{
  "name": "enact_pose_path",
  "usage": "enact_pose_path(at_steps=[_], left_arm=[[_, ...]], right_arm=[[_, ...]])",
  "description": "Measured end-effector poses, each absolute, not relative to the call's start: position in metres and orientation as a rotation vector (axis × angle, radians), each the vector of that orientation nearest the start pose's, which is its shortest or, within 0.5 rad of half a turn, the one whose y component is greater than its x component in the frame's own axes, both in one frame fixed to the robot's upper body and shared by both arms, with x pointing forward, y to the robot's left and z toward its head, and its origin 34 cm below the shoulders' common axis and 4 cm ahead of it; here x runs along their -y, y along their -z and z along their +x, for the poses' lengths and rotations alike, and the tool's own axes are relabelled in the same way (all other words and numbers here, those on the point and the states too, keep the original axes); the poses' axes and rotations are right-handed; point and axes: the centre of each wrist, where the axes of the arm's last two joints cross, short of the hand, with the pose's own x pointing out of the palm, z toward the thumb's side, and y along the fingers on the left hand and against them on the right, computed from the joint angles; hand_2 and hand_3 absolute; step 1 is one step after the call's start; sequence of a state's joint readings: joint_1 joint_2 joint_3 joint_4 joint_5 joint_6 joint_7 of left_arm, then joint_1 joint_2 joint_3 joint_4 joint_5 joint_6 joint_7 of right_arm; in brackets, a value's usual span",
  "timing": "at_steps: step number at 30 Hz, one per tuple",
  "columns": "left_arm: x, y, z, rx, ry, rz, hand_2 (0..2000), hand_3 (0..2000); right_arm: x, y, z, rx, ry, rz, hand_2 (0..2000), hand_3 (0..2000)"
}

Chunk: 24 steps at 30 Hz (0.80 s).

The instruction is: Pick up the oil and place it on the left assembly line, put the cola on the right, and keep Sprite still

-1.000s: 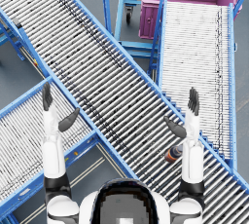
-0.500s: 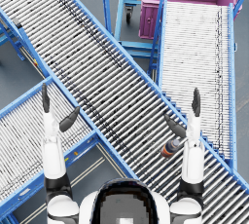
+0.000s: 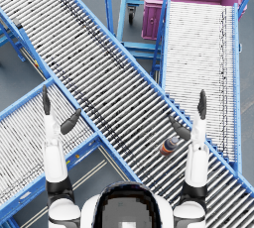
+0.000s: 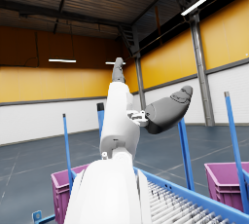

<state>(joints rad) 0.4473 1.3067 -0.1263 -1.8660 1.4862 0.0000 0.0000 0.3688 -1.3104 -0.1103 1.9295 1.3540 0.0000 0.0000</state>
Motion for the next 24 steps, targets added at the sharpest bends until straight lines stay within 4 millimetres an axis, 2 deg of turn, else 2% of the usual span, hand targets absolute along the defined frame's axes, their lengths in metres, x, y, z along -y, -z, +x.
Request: enact_pose_path(at_steps=[8, 16, 24], left_arm=[[-0.260, -0.313, 0.255, 0.463, 1.346, 0.733, 0, 0], [-0.258, -0.312, 0.254, 0.465, 1.351, 0.728, 0, 0], [-0.257, -0.312, 0.253, 0.472, 1.351, 0.729, 0, 0]], right_arm=[[0.258, -0.307, 0.240, 0.559, -1.406, -0.653, 0, 0], [0.260, -0.304, 0.240, 0.556, -1.396, -0.639, 0, 0], [0.248, -0.296, 0.232, 0.555, -1.437, -0.620, 0, 0]])
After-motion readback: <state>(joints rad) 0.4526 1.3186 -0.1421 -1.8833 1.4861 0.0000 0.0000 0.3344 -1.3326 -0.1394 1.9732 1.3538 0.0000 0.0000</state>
